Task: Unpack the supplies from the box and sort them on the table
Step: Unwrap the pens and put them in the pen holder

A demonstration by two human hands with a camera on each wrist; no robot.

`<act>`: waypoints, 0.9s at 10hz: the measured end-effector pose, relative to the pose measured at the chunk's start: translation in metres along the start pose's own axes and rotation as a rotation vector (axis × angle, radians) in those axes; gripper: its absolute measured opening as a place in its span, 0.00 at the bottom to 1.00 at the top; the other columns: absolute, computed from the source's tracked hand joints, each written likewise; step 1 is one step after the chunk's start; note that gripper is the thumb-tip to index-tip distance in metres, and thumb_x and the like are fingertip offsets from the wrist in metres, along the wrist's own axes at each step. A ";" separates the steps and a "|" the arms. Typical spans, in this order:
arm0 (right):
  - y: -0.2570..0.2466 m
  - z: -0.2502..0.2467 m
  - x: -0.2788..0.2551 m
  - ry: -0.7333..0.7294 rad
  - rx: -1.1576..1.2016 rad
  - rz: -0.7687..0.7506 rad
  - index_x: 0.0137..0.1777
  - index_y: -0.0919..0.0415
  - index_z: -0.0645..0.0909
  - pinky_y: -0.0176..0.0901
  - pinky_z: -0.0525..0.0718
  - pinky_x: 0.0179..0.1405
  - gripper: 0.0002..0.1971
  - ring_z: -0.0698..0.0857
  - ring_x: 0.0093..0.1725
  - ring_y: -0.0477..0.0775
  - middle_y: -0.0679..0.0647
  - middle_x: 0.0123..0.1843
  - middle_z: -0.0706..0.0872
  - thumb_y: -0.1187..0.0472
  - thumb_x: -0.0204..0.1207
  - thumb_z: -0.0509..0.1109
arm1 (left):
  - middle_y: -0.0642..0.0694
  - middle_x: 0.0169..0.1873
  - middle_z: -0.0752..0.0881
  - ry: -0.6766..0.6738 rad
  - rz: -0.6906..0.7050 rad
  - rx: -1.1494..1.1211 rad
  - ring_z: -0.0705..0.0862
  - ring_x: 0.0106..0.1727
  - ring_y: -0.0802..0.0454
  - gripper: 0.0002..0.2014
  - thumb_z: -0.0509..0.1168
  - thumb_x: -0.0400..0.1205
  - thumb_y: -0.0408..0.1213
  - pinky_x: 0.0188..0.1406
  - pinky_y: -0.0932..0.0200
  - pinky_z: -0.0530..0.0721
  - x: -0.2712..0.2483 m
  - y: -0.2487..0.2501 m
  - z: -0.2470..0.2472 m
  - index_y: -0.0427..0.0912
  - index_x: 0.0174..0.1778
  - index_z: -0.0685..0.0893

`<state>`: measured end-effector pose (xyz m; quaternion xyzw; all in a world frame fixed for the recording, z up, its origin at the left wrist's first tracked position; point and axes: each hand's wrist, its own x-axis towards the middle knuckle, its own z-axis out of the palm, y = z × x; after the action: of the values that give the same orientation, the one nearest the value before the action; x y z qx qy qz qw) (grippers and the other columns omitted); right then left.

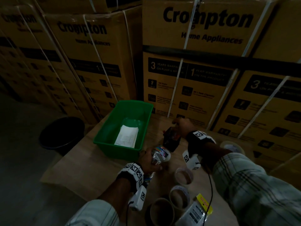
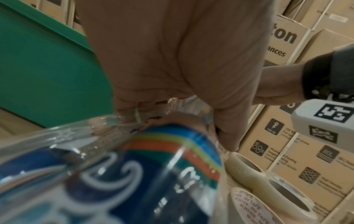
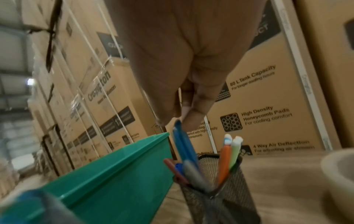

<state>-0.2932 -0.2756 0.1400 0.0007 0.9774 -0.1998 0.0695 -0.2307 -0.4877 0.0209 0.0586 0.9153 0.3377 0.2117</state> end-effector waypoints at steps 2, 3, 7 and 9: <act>0.007 0.004 -0.017 0.075 0.061 0.046 0.62 0.64 0.82 0.55 0.86 0.56 0.13 0.85 0.59 0.63 0.65 0.61 0.86 0.67 0.80 0.62 | 0.41 0.66 0.77 -0.007 0.018 0.012 0.80 0.67 0.41 0.57 0.70 0.50 0.69 0.65 0.45 0.81 0.006 -0.005 0.005 0.45 0.74 0.64; 0.006 0.004 -0.033 0.095 0.061 0.050 0.59 0.65 0.84 0.52 0.85 0.56 0.13 0.85 0.60 0.63 0.64 0.60 0.86 0.68 0.78 0.64 | 0.40 0.66 0.77 -0.019 0.020 0.038 0.79 0.67 0.41 0.57 0.69 0.49 0.69 0.66 0.45 0.80 -0.001 0.002 0.003 0.46 0.74 0.63; -0.015 0.053 -0.092 -0.107 0.278 0.044 0.51 0.63 0.86 0.45 0.82 0.49 0.13 0.86 0.44 0.55 0.57 0.44 0.88 0.58 0.78 0.62 | 0.36 0.72 0.70 0.006 0.141 0.130 0.72 0.73 0.35 0.49 0.67 0.61 0.64 0.72 0.40 0.73 -0.057 0.030 -0.015 0.49 0.77 0.59; -0.014 0.098 -0.139 -0.212 0.832 0.370 0.43 0.58 0.82 0.49 0.87 0.46 0.08 0.83 0.40 0.51 0.54 0.39 0.84 0.68 0.79 0.64 | 0.36 0.73 0.69 0.041 0.259 0.597 0.70 0.73 0.36 0.39 0.64 0.75 0.60 0.72 0.45 0.68 -0.082 0.038 -0.008 0.47 0.80 0.60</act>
<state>-0.1425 -0.3234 0.0753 0.1825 0.7853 -0.5577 0.1973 -0.1615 -0.4835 0.0792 0.2270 0.9629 0.0796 0.1219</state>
